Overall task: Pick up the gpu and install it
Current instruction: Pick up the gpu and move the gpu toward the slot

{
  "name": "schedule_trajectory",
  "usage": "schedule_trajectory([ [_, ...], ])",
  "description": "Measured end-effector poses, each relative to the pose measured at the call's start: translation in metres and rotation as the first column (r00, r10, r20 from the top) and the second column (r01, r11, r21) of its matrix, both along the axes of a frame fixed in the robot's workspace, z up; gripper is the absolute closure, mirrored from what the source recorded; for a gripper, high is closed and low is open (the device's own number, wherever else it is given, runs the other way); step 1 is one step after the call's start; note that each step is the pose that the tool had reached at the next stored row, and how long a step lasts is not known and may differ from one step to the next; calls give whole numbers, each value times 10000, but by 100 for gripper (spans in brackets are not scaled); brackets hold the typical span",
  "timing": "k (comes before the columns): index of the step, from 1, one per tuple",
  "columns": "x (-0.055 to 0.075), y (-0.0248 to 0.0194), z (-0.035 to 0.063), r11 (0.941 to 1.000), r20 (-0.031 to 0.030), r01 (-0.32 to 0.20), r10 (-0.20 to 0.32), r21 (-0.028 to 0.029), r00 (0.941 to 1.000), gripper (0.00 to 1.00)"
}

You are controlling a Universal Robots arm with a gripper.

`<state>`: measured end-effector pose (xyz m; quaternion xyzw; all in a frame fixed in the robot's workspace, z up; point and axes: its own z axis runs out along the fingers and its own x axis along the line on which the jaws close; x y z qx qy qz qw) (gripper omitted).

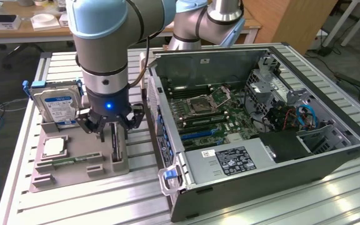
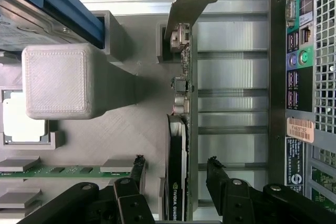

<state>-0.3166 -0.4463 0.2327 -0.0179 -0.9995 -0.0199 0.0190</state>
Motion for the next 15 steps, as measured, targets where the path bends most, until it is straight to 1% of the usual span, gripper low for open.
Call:
schedule_trajectory([
  [9, 0, 39, -19, 10000, -1, -1, 1, 26, 10000, 41],
  [12, 0, 66, -28, 10000, -2, -1, 1, 30, 10000, 41],
  [15, 0, 85, -40, 10000, 0, -1, 1, 45, 10000, 41],
])
